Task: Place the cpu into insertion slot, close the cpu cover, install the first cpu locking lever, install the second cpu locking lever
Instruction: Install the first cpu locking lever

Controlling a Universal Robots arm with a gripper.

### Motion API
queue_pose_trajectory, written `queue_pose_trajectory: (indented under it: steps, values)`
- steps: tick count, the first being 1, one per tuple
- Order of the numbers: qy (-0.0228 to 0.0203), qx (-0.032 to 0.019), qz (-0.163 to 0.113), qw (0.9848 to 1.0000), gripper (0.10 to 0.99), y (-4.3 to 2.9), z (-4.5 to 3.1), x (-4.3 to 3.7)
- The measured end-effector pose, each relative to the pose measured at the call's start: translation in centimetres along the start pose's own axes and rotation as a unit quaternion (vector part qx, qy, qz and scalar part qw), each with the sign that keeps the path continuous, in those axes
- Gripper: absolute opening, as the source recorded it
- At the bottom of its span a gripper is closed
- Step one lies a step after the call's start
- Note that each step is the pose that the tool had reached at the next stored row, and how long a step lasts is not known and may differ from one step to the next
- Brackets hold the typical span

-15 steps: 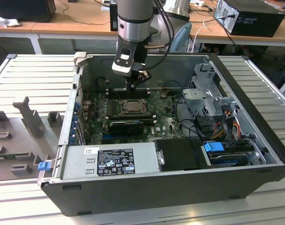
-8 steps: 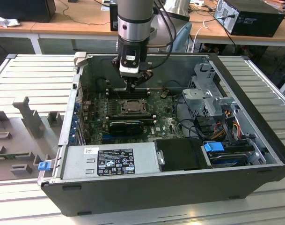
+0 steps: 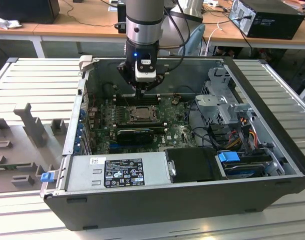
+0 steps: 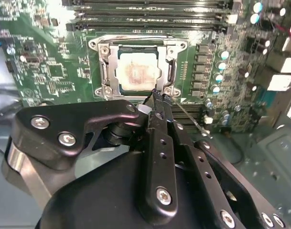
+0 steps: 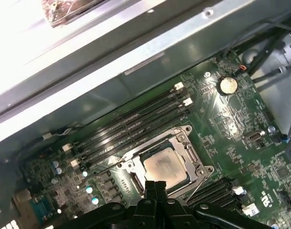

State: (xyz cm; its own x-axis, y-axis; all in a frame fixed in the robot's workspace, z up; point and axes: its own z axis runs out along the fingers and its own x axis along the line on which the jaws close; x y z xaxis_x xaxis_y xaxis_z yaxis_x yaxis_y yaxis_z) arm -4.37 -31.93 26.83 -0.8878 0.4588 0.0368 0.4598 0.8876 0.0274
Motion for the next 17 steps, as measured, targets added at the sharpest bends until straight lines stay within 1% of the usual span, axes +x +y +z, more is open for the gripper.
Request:
queue_pose_trajectory:
  steps: [2, 4, 6, 8, 10, 11, 12, 13, 14, 15, 16, 17]
  values:
    - [0.0004, 0.0007, -0.017, 0.9999, 0.106, 0.0, 0.0, 0.0]
    - [0.001, 0.0016, -0.039, 0.9992, 0.106, 0.0, 0.0, 0.0]
    - [0.0016, 0.0025, -0.064, 0.998, 0.106, 0.0, 0.0, 0.0]
    - [0.002, 0.0031, -0.078, 0.9969, 0.106, 0.0, 0.0, 0.0]
    - [0.0024, 0.0039, -0.095, 0.9954, 0.106, 0.0, 0.0, 0.0]
    - [0.0029, 0.0046, -0.113, 0.9936, 0.106, 0.0, 0.0, 0.0]
    - [0.0031, 0.0051, -0.124, 0.9923, 0.106, 0.0, 0.0, 0.0]
    - [0.0034, 0.0058, -0.137, 0.9905, 0.106, 0.0, 0.0, 0.0]
    - [0.0035, 0.0062, -0.144, 0.9896, 0.106, 0.0, 0.0, 0.0]
    - [0.004, 0.0073, -0.166, 0.9862, 0.106, 0.0, 0.0, 0.0]
    - [0.0043, 0.008, -0.18, 0.9837, 0.106, 0.0, 0.0, 0.0]
    - [0.0045, 0.0084, -0.187, 0.9823, 0.106, 0.0, 0.0, 0.0]
